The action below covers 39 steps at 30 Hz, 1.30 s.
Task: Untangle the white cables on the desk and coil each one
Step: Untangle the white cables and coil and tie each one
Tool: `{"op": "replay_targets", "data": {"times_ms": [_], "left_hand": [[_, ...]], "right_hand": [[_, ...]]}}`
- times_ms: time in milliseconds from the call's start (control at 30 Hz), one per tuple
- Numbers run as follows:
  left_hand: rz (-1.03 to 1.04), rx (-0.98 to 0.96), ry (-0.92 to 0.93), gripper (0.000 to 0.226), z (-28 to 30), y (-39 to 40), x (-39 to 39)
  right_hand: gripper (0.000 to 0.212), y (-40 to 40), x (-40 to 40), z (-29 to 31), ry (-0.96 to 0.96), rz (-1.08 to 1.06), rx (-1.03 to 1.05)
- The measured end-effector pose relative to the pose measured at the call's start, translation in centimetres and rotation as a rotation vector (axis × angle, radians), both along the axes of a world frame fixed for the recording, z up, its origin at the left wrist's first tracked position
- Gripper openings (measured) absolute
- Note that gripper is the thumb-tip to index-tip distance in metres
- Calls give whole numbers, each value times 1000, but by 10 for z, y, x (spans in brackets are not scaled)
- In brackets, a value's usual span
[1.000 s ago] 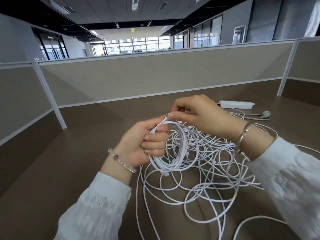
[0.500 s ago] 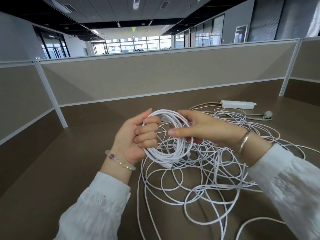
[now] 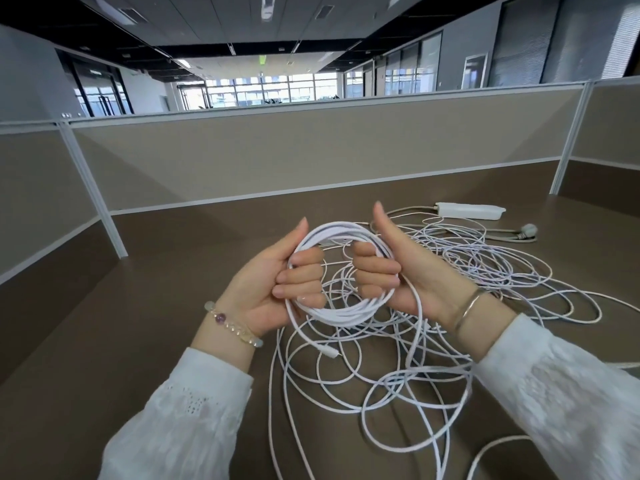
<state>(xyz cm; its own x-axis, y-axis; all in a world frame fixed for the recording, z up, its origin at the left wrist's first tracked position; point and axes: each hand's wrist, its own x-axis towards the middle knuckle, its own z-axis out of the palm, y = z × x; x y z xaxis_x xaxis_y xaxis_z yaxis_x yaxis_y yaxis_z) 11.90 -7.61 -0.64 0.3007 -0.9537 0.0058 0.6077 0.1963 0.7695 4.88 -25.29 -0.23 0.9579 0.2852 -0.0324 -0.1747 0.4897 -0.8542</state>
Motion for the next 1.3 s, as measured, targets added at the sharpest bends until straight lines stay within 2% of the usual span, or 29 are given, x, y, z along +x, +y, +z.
{"op": "replay_targets", "data": {"times_ms": [267, 467, 600, 700, 767, 833, 900, 967, 1000, 1067, 1133, 1167, 1233, 1300], "left_hand": [[-6, -76, -27, 39, -7, -6, -3], [-89, -97, 26, 45, -11, -10, -4], [120, -103, -16, 42, -6, -13, -4], [308, -144, -2, 45, -1, -1, 1], [441, -177, -4, 47, 3, 11, 8], [529, -233, -3, 48, 4, 26, 20], [470, -330, 37, 51, 1, 45, 38], [270, -442, 81, 55, -4, 65, 56], [203, -467, 83, 57, -6, 73, 62], [203, -452, 73, 58, -5, 83, 65], [323, -382, 50, 54, 2, 81, 57], [465, -305, 21, 52, 6, 76, 49], [692, -137, -73, 51, 13, 61, 33], [732, -25, -137, 49, 14, 44, 25]], "right_hand": [[42, -2, 1, -2, -59, -108, -140], [42, -6, 0, 7, -88, -144, -310], [44, -1, 1, 5, -153, -192, -369], [63, -5, -3, -7, -114, -73, -326], [62, -11, -11, -17, -158, 63, -492], [53, -17, -19, -29, -208, 167, -783], [40, -22, -23, -39, -227, 147, -1010], [34, -34, -24, -43, -197, 90, -1096], [34, -42, -25, -43, -164, 84, -1091], [37, -57, -26, -42, -67, 72, -985], [35, -67, -26, -39, 8, -12, -802], [32, -69, -25, -35, 6, -71, -738], [28, -64, -26, -25, -79, -167, -693], [27, -51, -30, -11, -224, -268, -775]]}}
